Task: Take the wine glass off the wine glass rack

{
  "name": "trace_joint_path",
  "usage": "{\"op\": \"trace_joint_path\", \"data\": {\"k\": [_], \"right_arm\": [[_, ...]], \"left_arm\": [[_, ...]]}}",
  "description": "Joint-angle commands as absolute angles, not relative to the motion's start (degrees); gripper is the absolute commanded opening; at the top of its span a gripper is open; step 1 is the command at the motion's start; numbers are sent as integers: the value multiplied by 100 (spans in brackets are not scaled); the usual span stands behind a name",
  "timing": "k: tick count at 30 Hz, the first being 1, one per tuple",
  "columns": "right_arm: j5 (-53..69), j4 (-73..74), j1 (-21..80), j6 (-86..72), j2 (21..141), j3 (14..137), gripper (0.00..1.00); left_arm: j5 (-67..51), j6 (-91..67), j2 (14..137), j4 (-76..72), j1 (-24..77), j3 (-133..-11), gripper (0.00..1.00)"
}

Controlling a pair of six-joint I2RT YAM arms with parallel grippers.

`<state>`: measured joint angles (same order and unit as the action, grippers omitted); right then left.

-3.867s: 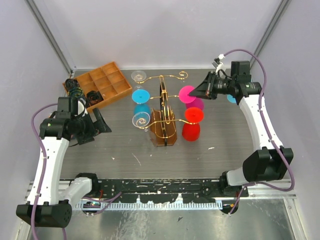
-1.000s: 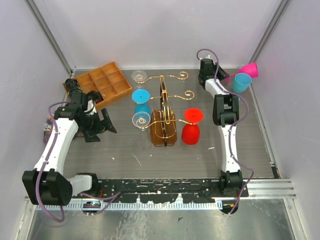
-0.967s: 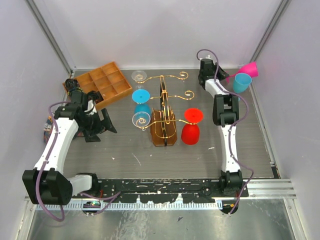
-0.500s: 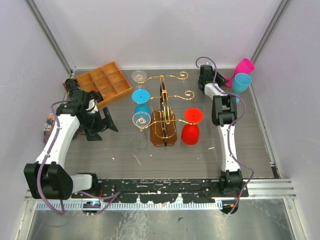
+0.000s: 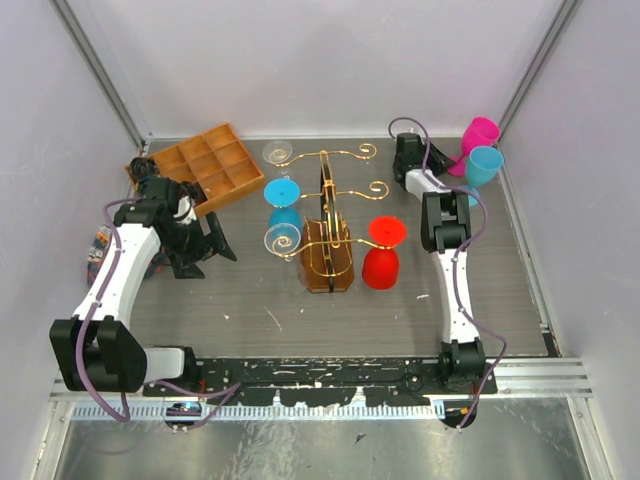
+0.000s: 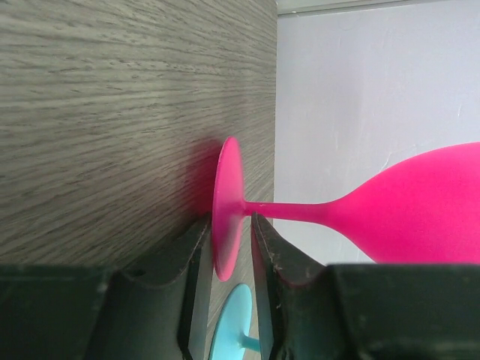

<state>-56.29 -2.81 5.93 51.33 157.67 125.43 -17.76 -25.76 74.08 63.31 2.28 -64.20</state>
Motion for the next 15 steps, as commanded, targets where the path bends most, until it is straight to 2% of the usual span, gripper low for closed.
{"op": "trace_joint_path", "data": {"k": [1, 9, 15], "right_arm": [[-5496, 42, 706, 4921, 15932, 12571, 33], [-5228, 474, 820, 4567, 15815, 12501, 32], [-4857, 1113, 860, 4187, 15757, 12621, 36]], "left_arm": [[-1883, -2558, 7398, 6300, 198, -6484, 98], [-1942, -2602, 7429, 6284, 202, -6439, 98], [-1893, -2602, 7411, 6343, 200, -6506, 98]]}}
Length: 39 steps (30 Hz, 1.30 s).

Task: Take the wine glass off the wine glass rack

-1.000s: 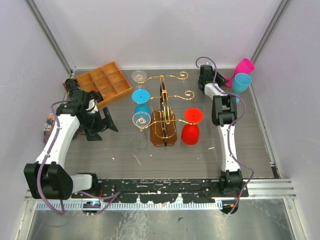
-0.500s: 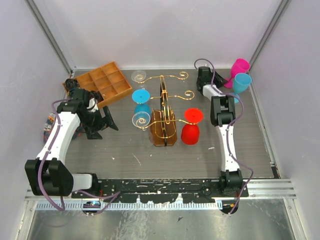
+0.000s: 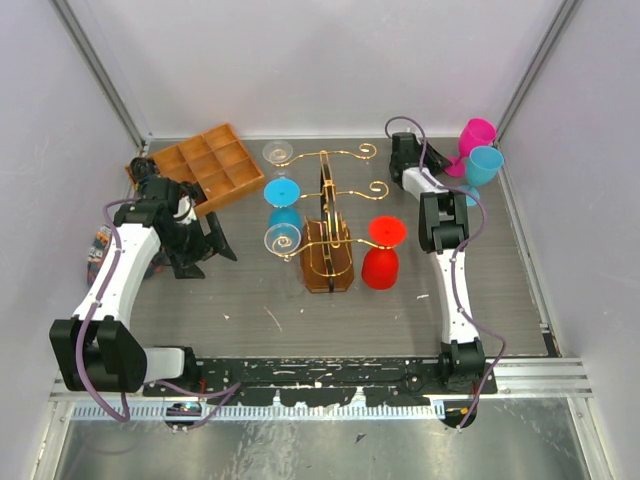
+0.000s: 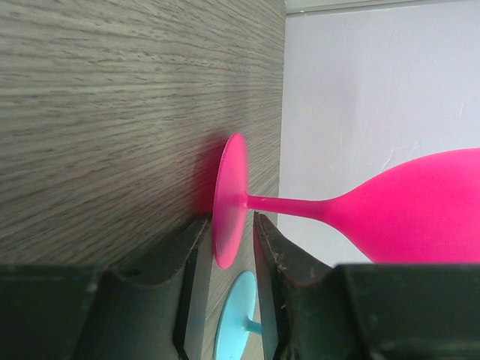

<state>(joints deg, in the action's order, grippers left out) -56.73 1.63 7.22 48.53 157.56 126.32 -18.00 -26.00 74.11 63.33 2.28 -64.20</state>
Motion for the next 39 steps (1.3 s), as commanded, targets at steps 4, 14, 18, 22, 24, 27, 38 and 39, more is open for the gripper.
{"op": "trace_joint_path", "data": {"k": [4, 14, 18, 22, 24, 27, 38, 39], "right_arm": [[-4540, 1527, 896, 3861, 15612, 12611, 46], [-2667, 2626, 984, 2891, 14821, 12398, 61], [-1688, 3149, 980, 2530, 14515, 12388, 62], [-832, 3672, 941, 2073, 14277, 12649, 63], [-329, 3871, 890, 1629, 14086, 12753, 68], [634, 4020, 667, 824, 13718, 12806, 71], [1890, 4396, 176, -615, 12126, 12680, 36], [1882, 4291, 176, -704, 11820, 12410, 35]], "left_arm": [[-1847, -2602, 7409, 6354, 194, -6517, 98], [-1806, -2662, 7321, 6377, 198, -6462, 98], [-1768, -2688, 7321, 6404, 197, -6433, 98], [-1669, -2698, 7060, 6478, 198, -6486, 98], [-1603, -2690, 6995, 6506, 198, -6535, 98], [-1519, -2689, 6919, 6548, 195, -6609, 98], [-1462, -2742, 6285, 6685, 193, -6608, 98], [-1414, -2720, 6261, 6711, 191, -6612, 98]]}}
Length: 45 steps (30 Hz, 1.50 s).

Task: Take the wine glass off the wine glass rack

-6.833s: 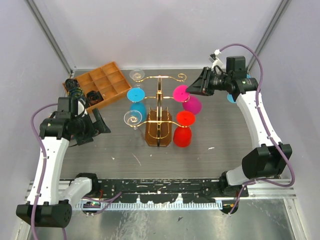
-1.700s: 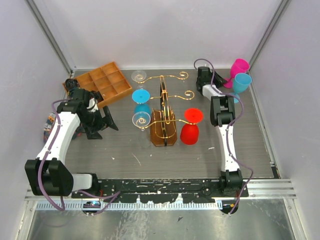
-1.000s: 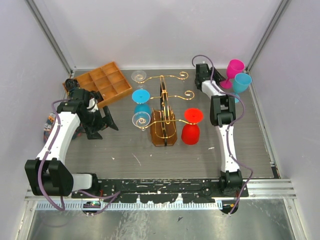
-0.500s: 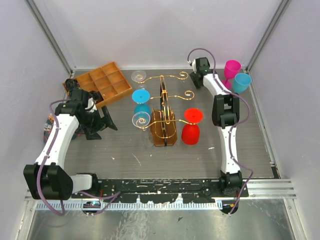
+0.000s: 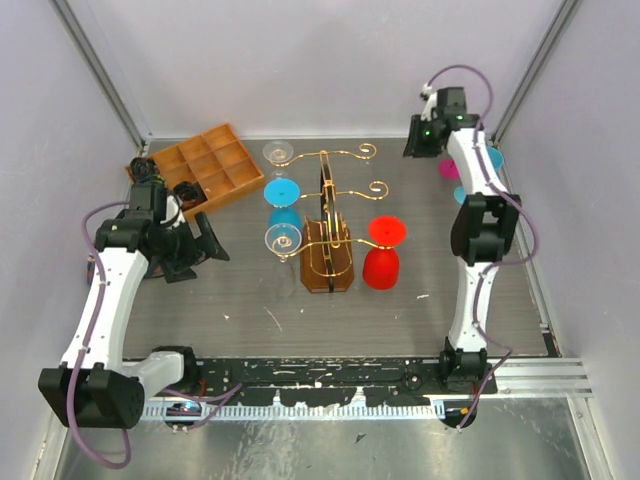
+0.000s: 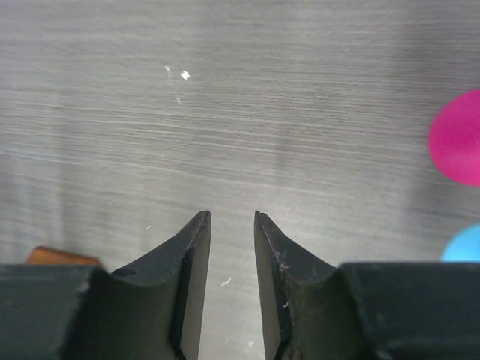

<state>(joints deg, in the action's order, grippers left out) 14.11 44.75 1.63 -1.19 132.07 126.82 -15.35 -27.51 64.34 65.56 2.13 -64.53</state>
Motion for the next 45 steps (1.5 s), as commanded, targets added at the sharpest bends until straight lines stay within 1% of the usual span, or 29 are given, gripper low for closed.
{"op": "trace_joint_path", "data": {"k": [1, 3, 4, 5, 7, 9, 12, 19, 23, 28, 37, 45], "right_arm": [[1828, 4238, 176, -789, 11538, 12167, 33], [1672, 4345, 176, -987, 10981, 11864, 30], [1706, 4467, 178, -1052, 10759, 11776, 26], [1822, 4609, 171, -1158, 10523, 11681, 24], [2238, 4805, 172, -1432, 10005, 11377, 22], [2526, 4831, 165, -1747, 9401, 10928, 24], [2872, 4936, 159, -2083, 8490, 10231, 31], [3685, 5195, 158, -2295, 7264, 8900, 34], [3828, 5127, 159, -2469, 6699, 8103, 35], [3695, 5027, 166, -2631, 6220, 7558, 35], [3971, 5166, 167, -2516, 6054, 7371, 36], [3809, 5444, 165, -2224, 5951, 7283, 41]], "left_arm": [[-1375, -2716, 6240, 6747, 193, -6614, 98], [-1418, -2722, 6187, 6779, 198, -6613, 98], [-1444, -2731, 6152, 6778, 194, -6599, 98], [-1452, -2747, 6103, 6769, 189, -6595, 98], [-1473, -2775, 6043, 6748, 198, -6596, 98], [-1483, -2796, 6023, 6751, 193, -6607, 98], [-1515, -2804, 6006, 6772, 193, -6647, 98], [-1593, -2787, 6028, 6719, 193, -6652, 98], [-1639, -2803, 6035, 6670, 193, -6612, 98], [-1651, -2799, 6020, 6635, 195, -6556, 98], [-1682, -2769, 5998, 6653, 194, -6549, 98], [-1726, -2786, 5910, 6630, 193, -6435, 98]]}}
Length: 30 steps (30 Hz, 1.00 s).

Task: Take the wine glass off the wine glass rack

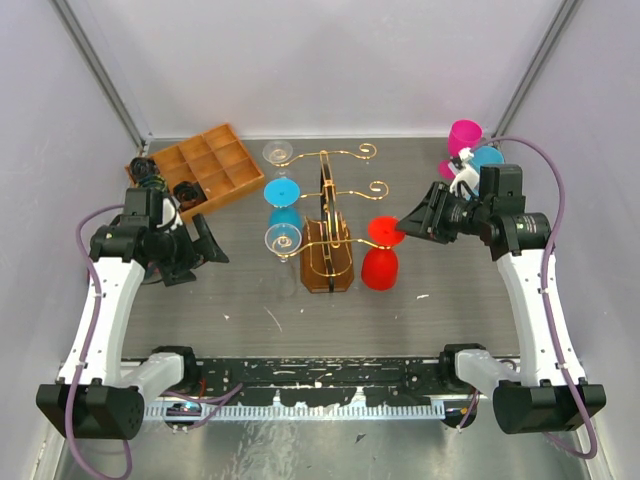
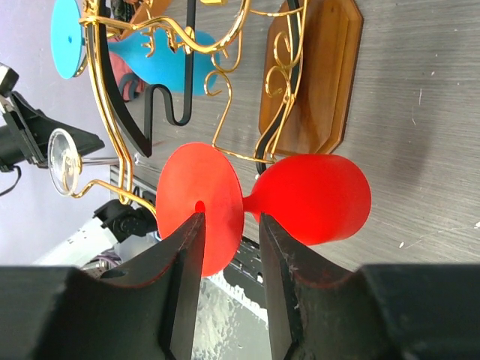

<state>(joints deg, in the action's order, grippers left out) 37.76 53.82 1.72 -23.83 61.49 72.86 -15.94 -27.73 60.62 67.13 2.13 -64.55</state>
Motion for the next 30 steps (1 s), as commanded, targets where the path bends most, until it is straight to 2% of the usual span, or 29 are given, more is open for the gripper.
{"op": "trace_joint_path", "data": {"k": [1, 6, 14, 21, 28, 30], "right_arm": [[3851, 5430, 167, -2228, 5945, 7257, 41], [4165, 5265, 165, -2292, 5904, 7168, 35], [4387, 5170, 164, -2189, 5951, 6987, 34], [4395, 4861, 170, -2341, 5890, 6831, 12], [4265, 4709, 159, -2558, 5815, 6908, 1], [4290, 4711, 129, -2624, 5773, 6954, 1]], "left_arm": [[-1724, -2786, 5897, 6633, 193, -6426, 98], [-1724, -2777, 5880, 6652, 198, -6407, 98], [-1832, -2856, 5879, 6557, 193, -6313, 98], [-1817, -2856, 5886, 6587, 198, -6342, 98], [-1737, -2814, 5881, 6661, 193, -6398, 98], [-1739, -2813, 5881, 6670, 193, -6390, 98]]}}
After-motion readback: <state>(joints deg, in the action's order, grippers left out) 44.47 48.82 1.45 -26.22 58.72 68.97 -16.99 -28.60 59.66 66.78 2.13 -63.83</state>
